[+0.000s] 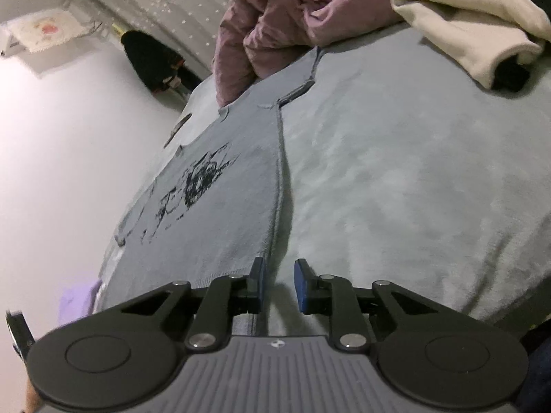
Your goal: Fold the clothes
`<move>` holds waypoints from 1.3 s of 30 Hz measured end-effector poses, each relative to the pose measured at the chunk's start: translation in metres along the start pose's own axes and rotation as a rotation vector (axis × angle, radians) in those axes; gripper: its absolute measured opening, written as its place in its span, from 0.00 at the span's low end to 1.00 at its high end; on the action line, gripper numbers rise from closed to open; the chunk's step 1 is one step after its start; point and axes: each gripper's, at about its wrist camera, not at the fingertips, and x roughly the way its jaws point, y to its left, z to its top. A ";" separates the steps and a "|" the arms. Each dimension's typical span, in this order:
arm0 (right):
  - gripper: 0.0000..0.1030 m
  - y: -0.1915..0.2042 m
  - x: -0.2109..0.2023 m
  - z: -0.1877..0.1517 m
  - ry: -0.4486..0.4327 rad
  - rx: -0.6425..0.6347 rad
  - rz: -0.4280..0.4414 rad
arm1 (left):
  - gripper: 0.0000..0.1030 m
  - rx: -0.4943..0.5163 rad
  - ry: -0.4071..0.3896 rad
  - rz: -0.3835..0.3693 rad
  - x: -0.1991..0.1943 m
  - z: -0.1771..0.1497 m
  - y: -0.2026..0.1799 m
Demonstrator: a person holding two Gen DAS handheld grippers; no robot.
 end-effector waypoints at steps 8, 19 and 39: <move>0.20 0.005 0.010 -0.002 0.000 -0.012 0.003 | 0.37 0.002 0.007 -0.006 0.003 -0.004 0.008; 0.21 0.011 0.021 -0.009 0.014 -0.011 0.049 | 0.38 0.006 0.006 0.013 0.006 -0.005 0.007; 0.06 0.034 0.013 -0.017 -0.017 -0.109 0.029 | 0.35 -0.053 0.004 -0.010 0.004 -0.002 0.017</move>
